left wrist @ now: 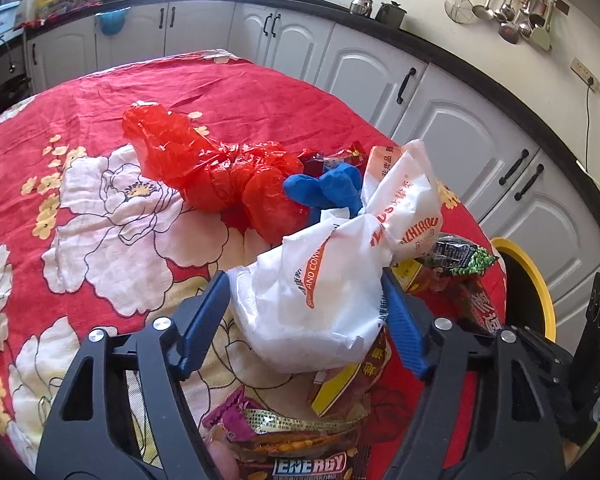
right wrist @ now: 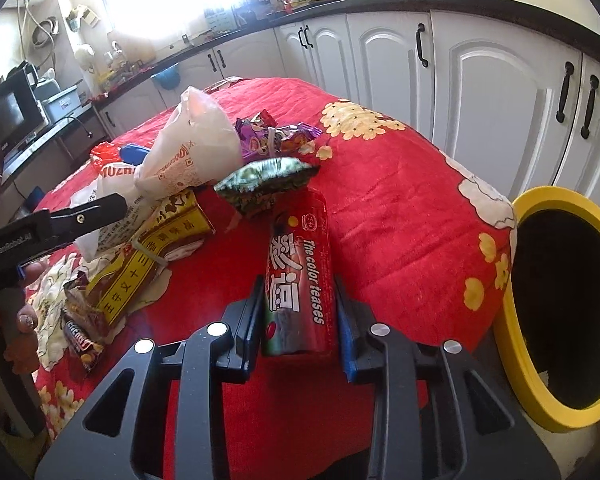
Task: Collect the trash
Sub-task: 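Grasp the white plastic bag with left tool while right grasps red candy tube, then carry the white bag and red tube over the bin with both tools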
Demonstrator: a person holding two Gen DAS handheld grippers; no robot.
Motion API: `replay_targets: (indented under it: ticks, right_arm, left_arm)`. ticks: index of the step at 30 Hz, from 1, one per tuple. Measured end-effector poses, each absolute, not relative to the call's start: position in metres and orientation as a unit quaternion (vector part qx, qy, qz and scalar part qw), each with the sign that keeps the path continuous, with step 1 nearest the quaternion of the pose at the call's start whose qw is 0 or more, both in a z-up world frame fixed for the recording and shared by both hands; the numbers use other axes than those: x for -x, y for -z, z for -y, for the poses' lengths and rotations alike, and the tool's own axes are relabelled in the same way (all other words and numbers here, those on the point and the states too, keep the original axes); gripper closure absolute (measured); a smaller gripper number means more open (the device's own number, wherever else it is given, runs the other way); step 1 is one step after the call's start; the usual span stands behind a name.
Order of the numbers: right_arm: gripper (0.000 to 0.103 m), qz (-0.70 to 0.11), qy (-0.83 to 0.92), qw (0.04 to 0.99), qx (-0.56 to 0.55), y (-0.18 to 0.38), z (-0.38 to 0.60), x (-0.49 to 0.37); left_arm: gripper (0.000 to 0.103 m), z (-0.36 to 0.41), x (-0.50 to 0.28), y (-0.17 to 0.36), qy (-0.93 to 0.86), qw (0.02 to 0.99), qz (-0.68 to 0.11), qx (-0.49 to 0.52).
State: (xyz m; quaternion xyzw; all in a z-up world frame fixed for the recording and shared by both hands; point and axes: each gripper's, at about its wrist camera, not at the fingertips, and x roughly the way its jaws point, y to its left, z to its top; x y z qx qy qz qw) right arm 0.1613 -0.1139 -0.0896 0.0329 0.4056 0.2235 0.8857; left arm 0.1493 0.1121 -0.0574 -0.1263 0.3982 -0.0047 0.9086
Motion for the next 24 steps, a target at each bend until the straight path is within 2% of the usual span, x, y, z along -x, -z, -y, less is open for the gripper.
replay_targets:
  ticks: [8, 24]
  right_arm:
    - [0.073, -0.407, -0.218, 0.886, -0.05, 0.085, 0.126, -0.154]
    - [0.073, -0.383, -0.186, 0.9, -0.089, 0.065, 0.173, -0.147]
  left_arm:
    - [0.053, -0.106, -0.145, 0.051, 0.01, 0.911, -0.399, 0.107]
    - [0.058, -0.088, -0.125, 0.007, 0.019, 0.932, -0.353, 0.081]
